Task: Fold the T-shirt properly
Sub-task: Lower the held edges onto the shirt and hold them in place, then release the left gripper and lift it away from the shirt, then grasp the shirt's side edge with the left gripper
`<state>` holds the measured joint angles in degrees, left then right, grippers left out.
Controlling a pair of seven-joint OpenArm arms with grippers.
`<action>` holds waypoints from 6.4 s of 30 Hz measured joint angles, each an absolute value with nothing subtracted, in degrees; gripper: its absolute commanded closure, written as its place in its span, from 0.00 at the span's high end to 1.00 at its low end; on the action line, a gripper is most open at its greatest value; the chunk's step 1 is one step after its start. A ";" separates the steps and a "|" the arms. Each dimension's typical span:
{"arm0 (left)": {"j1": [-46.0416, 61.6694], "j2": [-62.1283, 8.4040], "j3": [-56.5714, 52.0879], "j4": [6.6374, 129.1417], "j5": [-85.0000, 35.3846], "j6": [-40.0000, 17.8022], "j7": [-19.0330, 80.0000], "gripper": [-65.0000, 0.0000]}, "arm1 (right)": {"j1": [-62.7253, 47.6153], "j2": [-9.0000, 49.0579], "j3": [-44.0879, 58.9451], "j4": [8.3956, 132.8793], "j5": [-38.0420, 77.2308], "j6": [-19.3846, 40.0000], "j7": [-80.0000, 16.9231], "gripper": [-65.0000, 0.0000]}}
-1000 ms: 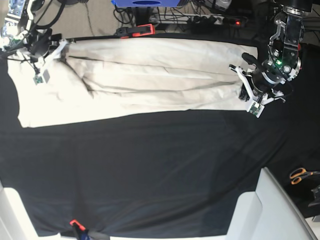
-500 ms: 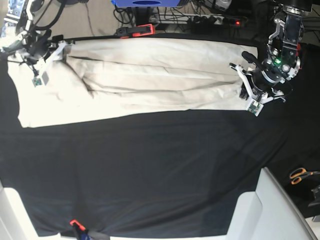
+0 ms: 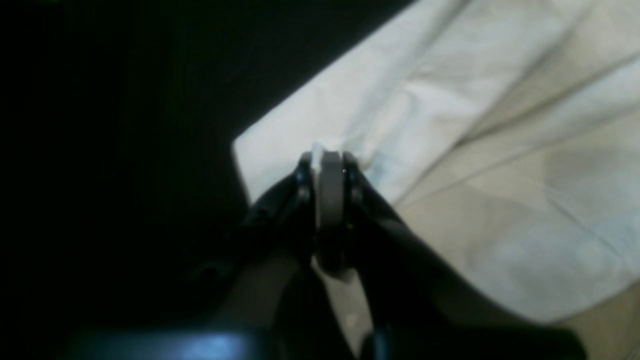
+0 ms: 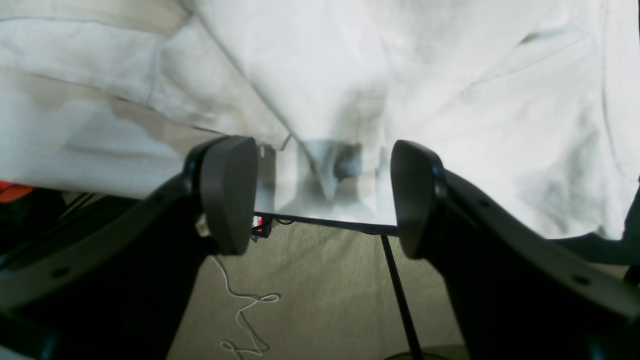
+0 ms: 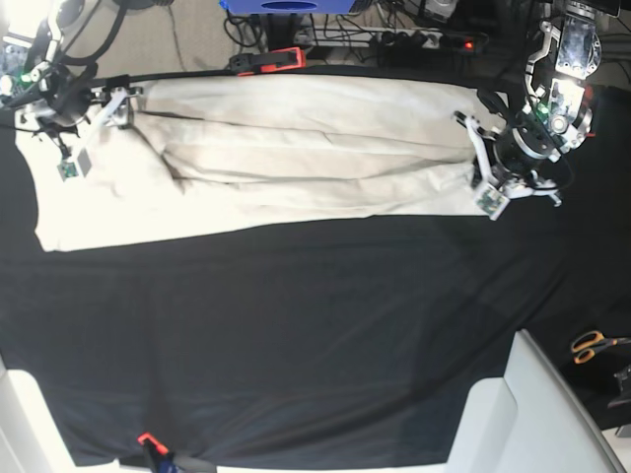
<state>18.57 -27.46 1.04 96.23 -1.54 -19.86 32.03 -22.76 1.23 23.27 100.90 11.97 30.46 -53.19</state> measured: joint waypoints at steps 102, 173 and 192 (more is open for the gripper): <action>30.81 -22.46 -32.03 103.81 -20.58 -28.23 32.45 0.00 | -22.63 1.23 23.27 100.88 11.97 30.46 -53.19 0.60; 12.69 -19.11 -24.23 58.67 -42.15 -41.39 28.62 0.90 | -23.53 1.26 22.98 100.88 11.99 30.52 -53.15 0.60; 12.38 -18.46 -23.51 58.63 -39.77 -40.53 30.63 0.00 | -23.53 1.28 23.03 100.88 11.97 30.52 -53.19 0.60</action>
<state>12.38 -18.46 -23.51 58.63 -39.77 -40.53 30.63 -23.53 1.28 23.03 100.88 11.97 30.52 -53.19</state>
